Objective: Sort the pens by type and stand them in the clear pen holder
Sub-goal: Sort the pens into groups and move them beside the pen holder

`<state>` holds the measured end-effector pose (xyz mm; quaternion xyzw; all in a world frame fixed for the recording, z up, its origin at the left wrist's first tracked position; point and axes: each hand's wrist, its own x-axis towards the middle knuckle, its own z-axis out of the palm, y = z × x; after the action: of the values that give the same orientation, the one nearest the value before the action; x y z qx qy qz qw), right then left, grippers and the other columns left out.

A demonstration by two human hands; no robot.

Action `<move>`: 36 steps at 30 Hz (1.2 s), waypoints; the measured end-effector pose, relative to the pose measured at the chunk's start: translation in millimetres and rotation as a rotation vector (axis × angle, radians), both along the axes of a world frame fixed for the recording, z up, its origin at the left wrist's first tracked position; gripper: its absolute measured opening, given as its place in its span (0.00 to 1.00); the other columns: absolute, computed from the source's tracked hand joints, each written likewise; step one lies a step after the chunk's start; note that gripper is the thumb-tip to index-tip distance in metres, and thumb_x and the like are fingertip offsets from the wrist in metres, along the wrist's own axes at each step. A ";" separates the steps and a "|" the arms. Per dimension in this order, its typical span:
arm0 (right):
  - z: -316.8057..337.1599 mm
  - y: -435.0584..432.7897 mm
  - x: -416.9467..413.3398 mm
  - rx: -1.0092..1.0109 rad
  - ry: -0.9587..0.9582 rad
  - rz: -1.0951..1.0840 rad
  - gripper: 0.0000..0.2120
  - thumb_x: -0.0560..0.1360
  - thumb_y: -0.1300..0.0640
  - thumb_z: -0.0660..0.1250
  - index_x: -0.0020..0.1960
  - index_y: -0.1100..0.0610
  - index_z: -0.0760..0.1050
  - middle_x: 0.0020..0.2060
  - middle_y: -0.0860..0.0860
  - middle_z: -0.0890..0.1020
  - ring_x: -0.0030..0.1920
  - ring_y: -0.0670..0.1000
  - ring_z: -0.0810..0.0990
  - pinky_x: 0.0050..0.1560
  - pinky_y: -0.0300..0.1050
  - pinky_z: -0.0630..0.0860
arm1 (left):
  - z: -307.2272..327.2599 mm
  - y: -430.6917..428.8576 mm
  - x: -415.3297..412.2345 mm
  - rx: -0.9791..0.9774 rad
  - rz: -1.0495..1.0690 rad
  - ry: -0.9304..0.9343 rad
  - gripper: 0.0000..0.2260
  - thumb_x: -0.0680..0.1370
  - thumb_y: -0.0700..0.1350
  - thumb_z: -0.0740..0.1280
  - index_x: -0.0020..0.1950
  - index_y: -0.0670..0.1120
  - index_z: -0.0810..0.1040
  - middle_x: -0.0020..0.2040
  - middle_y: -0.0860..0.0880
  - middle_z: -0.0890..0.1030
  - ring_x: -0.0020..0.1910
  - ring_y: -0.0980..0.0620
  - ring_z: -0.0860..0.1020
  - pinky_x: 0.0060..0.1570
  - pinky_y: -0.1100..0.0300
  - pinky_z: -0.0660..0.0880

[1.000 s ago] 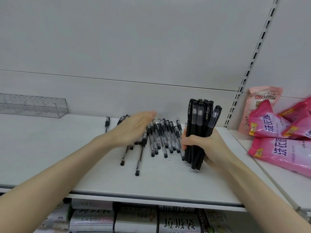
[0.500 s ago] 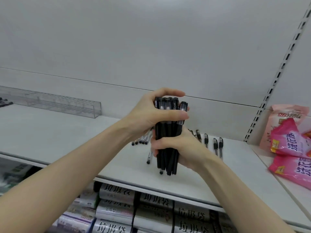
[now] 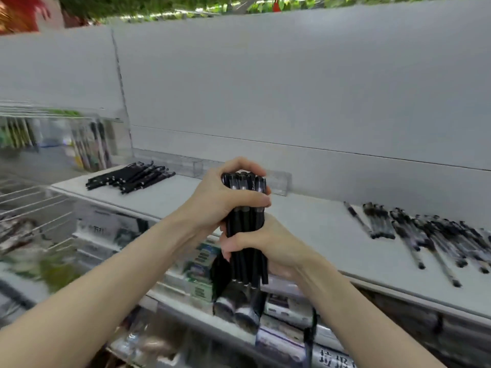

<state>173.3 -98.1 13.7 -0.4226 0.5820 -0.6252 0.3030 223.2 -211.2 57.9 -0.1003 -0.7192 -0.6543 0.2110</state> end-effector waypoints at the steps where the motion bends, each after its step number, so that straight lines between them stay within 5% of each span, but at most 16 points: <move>1: -2.7 -20.4 8.8 0.003 0.001 -0.020 0.07 0.64 0.68 0.70 0.39 0.60 0.75 0.31 0.54 0.78 0.33 0.52 0.76 0.37 0.47 0.75 | -2.0 -20.2 9.3 -0.003 0.022 0.004 0.16 0.65 0.29 0.74 0.42 0.48 0.79 0.37 0.46 0.82 0.38 0.47 0.80 0.38 0.55 0.78; 8: 5.6 -137.2 33.6 0.029 0.058 -0.197 0.06 0.69 0.66 0.72 0.40 0.60 0.75 0.32 0.56 0.78 0.33 0.51 0.77 0.36 0.46 0.76 | 6.6 -142.3 25.6 -0.020 0.070 -0.018 0.15 0.64 0.32 0.74 0.45 0.47 0.79 0.39 0.44 0.83 0.39 0.45 0.81 0.42 0.54 0.77; 13: 14.7 -210.6 6.2 0.043 0.060 -0.212 0.06 0.70 0.67 0.70 0.44 0.61 0.75 0.31 0.53 0.78 0.31 0.49 0.78 0.34 0.41 0.75 | 8.8 -220.0 -1.2 -0.052 0.127 -0.093 0.23 0.64 0.43 0.78 0.57 0.48 0.75 0.50 0.40 0.82 0.49 0.41 0.82 0.53 0.46 0.78; 16: 12.7 -254.1 -16.5 0.039 0.048 -0.237 0.06 0.70 0.68 0.70 0.42 0.60 0.74 0.30 0.53 0.77 0.30 0.49 0.77 0.34 0.41 0.75 | 5.4 -265.7 -20.7 -0.134 0.213 -0.172 0.27 0.68 0.51 0.76 0.63 0.49 0.71 0.53 0.46 0.80 0.50 0.50 0.82 0.54 0.54 0.78; 22: 16.7 -345.1 -64.6 0.079 -0.006 -0.256 0.04 0.71 0.68 0.68 0.44 0.63 0.75 0.31 0.54 0.76 0.30 0.50 0.77 0.33 0.42 0.75 | 1.5 -359.7 -56.5 -0.224 0.199 -0.222 0.14 0.78 0.49 0.65 0.61 0.44 0.75 0.54 0.49 0.82 0.49 0.60 0.81 0.48 0.67 0.77; 27: 20.2 -403.6 -88.6 0.105 -0.017 -0.256 0.04 0.73 0.66 0.68 0.46 0.62 0.75 0.33 0.53 0.77 0.33 0.50 0.78 0.35 0.41 0.77 | 3.1 -424.3 -84.2 -0.344 0.150 -0.239 0.13 0.80 0.49 0.62 0.56 0.41 0.78 0.45 0.47 0.83 0.32 0.58 0.78 0.36 0.61 0.74; 33: 23.8 -433.5 -104.2 0.217 0.090 -0.390 0.10 0.73 0.60 0.71 0.53 0.62 0.79 0.41 0.54 0.83 0.41 0.50 0.83 0.43 0.42 0.80 | -2.9 -472.5 -123.1 -0.336 -0.055 -0.288 0.13 0.80 0.52 0.61 0.47 0.43 0.78 0.32 0.53 0.81 0.31 0.53 0.77 0.46 0.51 0.76; 36: 23.8 -438.3 -103.2 0.322 0.148 -0.470 0.09 0.73 0.54 0.70 0.51 0.57 0.80 0.42 0.50 0.85 0.42 0.48 0.84 0.44 0.41 0.78 | -8.1 -485.8 -133.4 -0.347 -0.183 -0.307 0.11 0.81 0.49 0.59 0.46 0.45 0.76 0.27 0.56 0.79 0.26 0.58 0.76 0.38 0.63 0.75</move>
<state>70.1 -536.4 37.5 -0.2670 0.7763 -0.5452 0.1696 89.8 -697.0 49.8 -0.0991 -0.8323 -0.5451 0.0191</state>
